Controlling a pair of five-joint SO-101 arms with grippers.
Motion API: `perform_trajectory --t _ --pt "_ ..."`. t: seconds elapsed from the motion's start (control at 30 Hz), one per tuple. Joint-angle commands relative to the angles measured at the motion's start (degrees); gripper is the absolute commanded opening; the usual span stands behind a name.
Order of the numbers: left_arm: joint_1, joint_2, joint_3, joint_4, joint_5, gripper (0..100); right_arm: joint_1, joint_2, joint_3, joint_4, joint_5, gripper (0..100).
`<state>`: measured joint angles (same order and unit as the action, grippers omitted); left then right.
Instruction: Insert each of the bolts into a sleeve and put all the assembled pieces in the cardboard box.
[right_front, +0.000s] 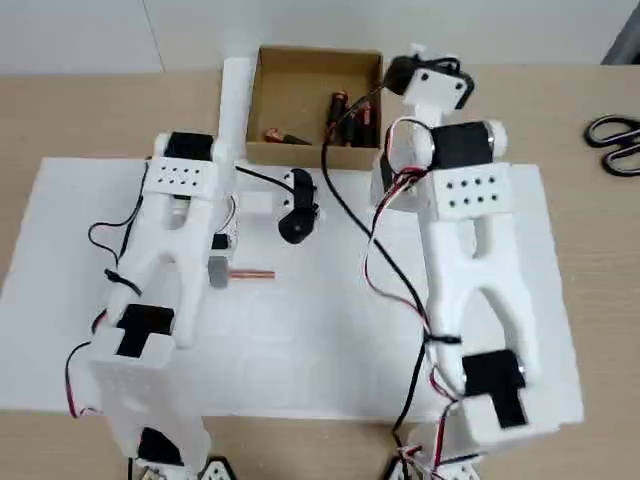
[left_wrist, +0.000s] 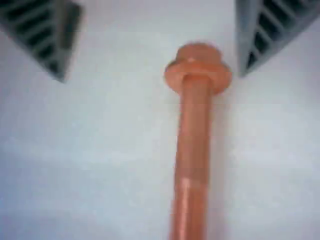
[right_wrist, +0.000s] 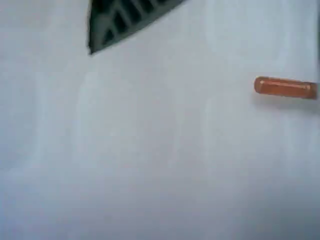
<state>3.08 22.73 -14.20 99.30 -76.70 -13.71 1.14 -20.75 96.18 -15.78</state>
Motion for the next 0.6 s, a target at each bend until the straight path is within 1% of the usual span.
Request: perform_trajectory --t 0.0,0.07,0.17,0.23,0.3,0.4,0.47,0.5,0.57 --pt "-0.35 -1.32 -0.31 0.88 -1.14 24 -1.80 -9.45 0.79 0.22 2.73 16.9" --pt "-0.09 -1.41 -0.48 0.88 4.75 24 -2.86 -13.76 3.87 0.22 5.89 16.9" --pt "0.62 -1.41 -0.48 0.97 17.85 24 -3.82 -21.23 11.43 0.22 10.73 16.9" --pt "1.23 -1.41 -1.01 0.97 30.15 24 -4.00 -26.15 17.93 -0.57 13.36 16.9" --pt "1.32 -1.41 -2.42 0.97 43.60 24 -3.91 -30.64 25.32 -3.65 16.09 16.9" --pt "0.88 -1.32 -7.16 0.88 62.33 24 -3.56 -36.70 36.75 -12.35 19.87 16.9" --pt "0.44 -1.32 -10.95 0.88 74.99 24 -3.56 -40.48 44.48 -18.77 21.10 16.9" --pt "0.26 -1.32 -12.88 0.88 81.85 24 -3.56 -42.33 48.18 -22.02 21.19 16.9" --pt "0.09 -1.32 -15.43 0.97 98.29 24 -3.47 -45.67 54.68 -27.38 21.19 16.9"
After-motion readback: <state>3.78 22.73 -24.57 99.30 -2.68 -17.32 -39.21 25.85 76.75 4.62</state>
